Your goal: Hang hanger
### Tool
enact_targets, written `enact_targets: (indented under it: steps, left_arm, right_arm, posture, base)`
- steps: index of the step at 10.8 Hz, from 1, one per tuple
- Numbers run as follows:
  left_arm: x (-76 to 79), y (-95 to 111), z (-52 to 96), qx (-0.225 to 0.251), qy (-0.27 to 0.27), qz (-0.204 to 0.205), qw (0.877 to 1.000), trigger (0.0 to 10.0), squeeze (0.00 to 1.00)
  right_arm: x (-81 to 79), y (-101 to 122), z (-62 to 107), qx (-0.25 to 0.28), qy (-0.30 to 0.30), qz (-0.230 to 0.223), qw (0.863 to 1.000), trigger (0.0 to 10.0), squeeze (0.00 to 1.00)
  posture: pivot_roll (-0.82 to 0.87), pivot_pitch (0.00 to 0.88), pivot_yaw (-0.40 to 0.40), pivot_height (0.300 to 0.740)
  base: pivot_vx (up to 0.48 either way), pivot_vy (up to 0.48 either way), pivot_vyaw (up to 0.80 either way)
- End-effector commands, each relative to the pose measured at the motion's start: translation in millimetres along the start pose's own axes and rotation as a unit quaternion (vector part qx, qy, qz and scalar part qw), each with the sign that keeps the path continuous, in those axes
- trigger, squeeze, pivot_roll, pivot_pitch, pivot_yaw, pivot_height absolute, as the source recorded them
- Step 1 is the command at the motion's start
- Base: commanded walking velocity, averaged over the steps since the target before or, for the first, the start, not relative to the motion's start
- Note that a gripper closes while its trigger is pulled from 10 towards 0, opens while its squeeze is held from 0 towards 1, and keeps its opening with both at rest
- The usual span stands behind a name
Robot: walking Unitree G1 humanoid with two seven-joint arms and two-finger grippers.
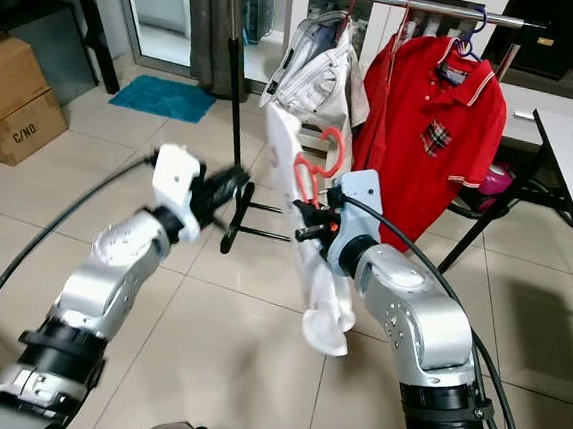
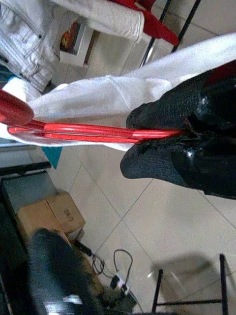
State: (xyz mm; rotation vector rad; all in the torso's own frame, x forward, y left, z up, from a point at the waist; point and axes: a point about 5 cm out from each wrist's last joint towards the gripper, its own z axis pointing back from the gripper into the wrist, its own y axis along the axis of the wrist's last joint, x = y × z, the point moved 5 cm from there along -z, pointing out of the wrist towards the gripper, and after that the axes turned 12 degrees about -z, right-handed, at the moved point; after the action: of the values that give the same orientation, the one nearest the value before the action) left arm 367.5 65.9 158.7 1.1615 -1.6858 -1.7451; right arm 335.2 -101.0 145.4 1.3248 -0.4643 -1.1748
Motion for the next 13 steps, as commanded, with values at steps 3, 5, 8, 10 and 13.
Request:
enact_targets:
  steps: [3,5,8,10,13]
  left_arm:
    - [1.3,2.2,-7.2,0.001,-0.001,-0.011,1.0,10.0,1.0]
    - [1.8,-3.5,-9.8,-0.014,0.0,-0.007,1.0,10.0,1.0]
    - [25.4,-4.1,-12.1,-0.011,-0.068,0.022,0.997,10.0,0.0]
    - [28.9,-4.7,-12.8,-0.012,-0.08,0.016,0.997,10.0,0.0]
    - [13.0,-12.1,-14.7,-0.035,-0.036,0.005,0.999,1.1,0.0]
  right_arm:
    - [-13.7,6.7,3.0,0.009,0.035,0.01,0.999,10.0,0.0]
    - [-18.1,6.0,4.7,0.007,0.047,0.012,0.999,10.0,0.0]
    - [-28.8,4.9,5.8,0.007,0.075,0.015,0.997,10.0,0.0]
    - [-32.6,4.1,6.8,0.005,0.086,0.016,0.996,10.0,0.0]
    - [-33.9,3.4,8.0,0.004,0.091,0.017,0.996,10.0,0.0]
  posture:
    - [-0.04,0.0,0.018,0.74]
    - [-0.04,0.0,0.019,0.74]
    - [-0.04,0.0,0.024,0.74]
    - [-0.05,0.0,0.026,0.74]
    - [-0.05,0.0,0.028,0.74]
  base:
    - [0.0,0.0,0.0]
    - [0.0,0.0,0.0]
    - [0.0,0.0,0.0]
    - [0.0,0.0,0.0]
    - [0.0,0.0,0.0]
